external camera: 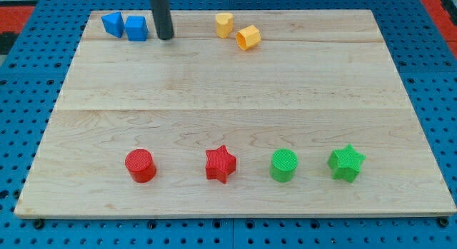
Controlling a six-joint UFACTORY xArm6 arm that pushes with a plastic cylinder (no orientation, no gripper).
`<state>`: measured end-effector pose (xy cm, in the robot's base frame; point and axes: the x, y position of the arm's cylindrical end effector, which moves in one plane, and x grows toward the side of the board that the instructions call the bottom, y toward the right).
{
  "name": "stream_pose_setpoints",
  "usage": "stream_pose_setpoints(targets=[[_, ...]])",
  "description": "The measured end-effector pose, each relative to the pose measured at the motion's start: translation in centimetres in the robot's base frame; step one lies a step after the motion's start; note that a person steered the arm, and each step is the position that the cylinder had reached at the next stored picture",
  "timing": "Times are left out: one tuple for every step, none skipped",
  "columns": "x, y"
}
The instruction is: Slide the green circle into the green star
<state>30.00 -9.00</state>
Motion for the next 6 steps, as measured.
stream_pose_setpoints(targets=[[9.6, 7.1], [17.9, 9.4], [21.9, 10.1], [23.6, 14.3], [23.6, 19.1], [24.7, 17.6]])
